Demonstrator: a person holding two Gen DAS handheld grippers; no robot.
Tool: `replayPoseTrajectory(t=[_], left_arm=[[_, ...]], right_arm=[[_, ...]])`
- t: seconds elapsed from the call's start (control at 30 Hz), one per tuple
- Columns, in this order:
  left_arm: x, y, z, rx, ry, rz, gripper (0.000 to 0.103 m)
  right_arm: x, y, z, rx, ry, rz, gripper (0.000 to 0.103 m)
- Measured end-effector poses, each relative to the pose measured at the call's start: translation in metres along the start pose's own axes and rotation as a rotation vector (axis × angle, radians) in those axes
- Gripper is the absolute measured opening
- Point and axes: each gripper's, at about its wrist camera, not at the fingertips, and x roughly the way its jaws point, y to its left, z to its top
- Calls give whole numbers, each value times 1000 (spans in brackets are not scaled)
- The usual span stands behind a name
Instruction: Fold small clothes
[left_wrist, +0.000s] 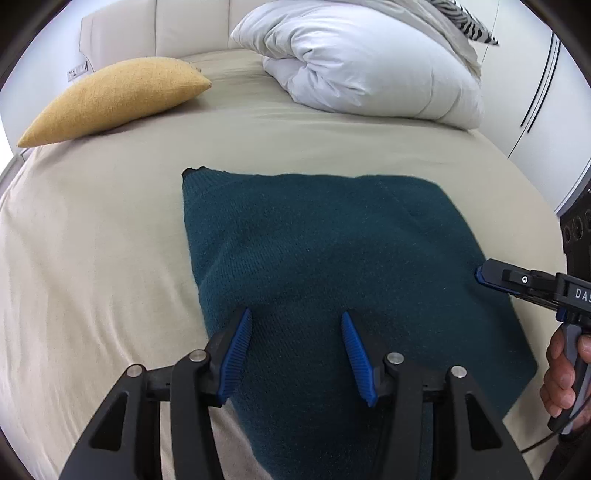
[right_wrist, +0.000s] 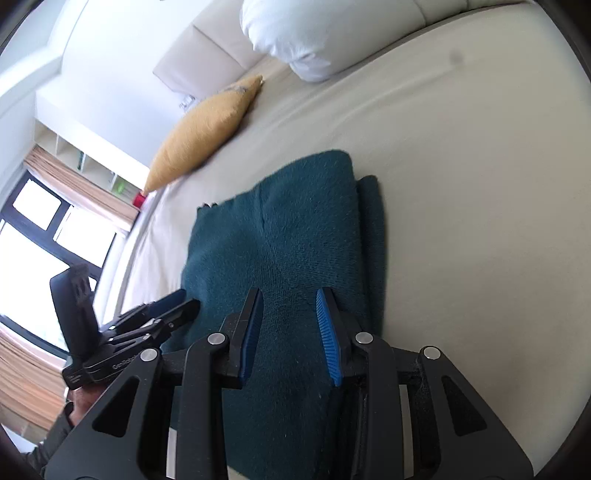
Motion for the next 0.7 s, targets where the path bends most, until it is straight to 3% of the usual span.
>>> replayPoseTrajectory(t=[0.03, 0.07, 0.1, 0.17, 0.27, 0.33, 0.43, 0.6, 0.7], left_arm=[[-10, 6, -1, -35, -26, -18, 52], [-18, 11, -3, -66, -55, -28, 52], [-28, 18, -6, -105, -94, -36, 53], [-41, 39, -13, -206, -149, -59, 61], [-31, 68, -22, -356, -95, -132, 66], [-23, 75, -30, -401, -49, -147, 66], [-15, 78, -40, -472, -14, -228, 66], [-2, 57, -36, -441, 34, -290, 68], [6, 48, -35, -396, 52, -269, 70]], right_arm=[[-10, -1, 0, 11, -31, -3, 30], [-16, -6, -2, 20, -55, -6, 38], [-26, -9, -1, 30, -80, -14, 54], [-41, -12, 0, 43, -128, -56, 67], [-36, -16, 3, 44, -69, -86, 67], [-19, -16, 0, 34, 14, -134, 67], [0, -19, -10, 30, 62, -148, 67], [19, -17, 1, 44, 74, -119, 64], [29, -15, 9, 36, 110, -134, 49]])
